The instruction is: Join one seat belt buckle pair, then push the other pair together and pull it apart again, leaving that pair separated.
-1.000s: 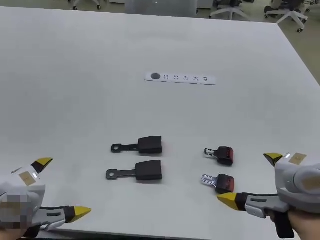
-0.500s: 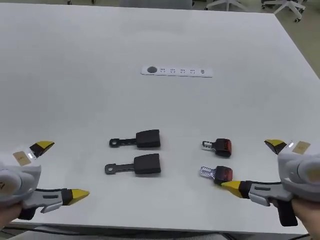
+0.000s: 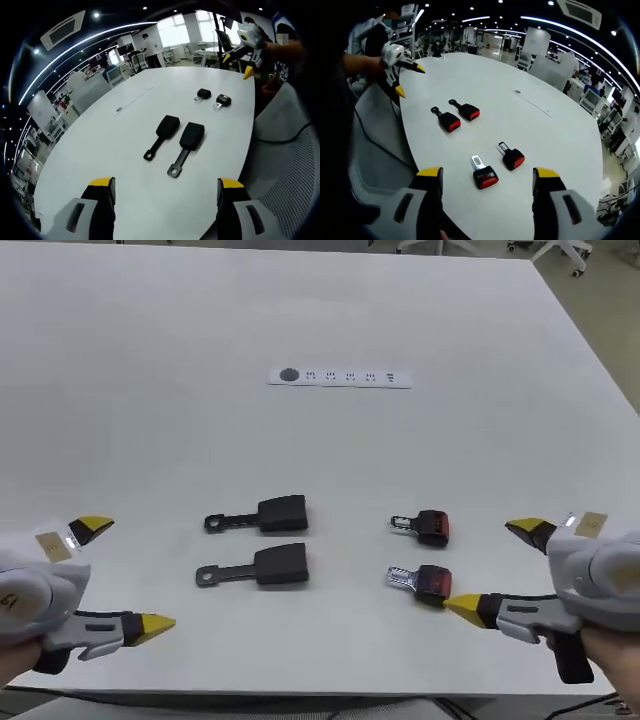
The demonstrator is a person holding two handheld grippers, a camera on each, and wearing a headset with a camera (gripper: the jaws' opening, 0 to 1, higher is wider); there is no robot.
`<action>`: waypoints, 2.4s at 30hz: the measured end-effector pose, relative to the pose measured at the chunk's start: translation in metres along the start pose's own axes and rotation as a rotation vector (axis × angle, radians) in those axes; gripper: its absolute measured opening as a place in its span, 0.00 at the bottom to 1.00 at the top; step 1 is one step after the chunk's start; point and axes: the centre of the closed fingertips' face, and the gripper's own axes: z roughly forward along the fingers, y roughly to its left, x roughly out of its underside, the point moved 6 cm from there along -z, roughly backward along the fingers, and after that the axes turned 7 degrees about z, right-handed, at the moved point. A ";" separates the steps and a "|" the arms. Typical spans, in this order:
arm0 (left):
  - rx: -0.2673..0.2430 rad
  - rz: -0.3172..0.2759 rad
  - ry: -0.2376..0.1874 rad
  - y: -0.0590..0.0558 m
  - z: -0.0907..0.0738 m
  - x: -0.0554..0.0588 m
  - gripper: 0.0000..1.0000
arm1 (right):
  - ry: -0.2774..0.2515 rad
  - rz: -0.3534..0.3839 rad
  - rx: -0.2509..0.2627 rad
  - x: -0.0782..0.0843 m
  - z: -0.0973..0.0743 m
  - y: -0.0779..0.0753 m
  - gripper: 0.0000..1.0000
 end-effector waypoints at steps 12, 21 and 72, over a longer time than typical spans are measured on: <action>0.126 0.022 0.048 -0.013 0.051 -0.011 0.69 | 0.075 -0.144 -0.106 0.006 0.026 0.005 0.55; 0.229 0.013 0.001 -0.023 0.096 -0.040 0.51 | 0.146 -0.231 -0.185 0.013 0.055 0.002 0.47; 0.527 0.438 0.137 -0.048 0.172 -0.042 0.33 | 0.446 -0.459 -0.408 0.050 0.124 -0.019 0.35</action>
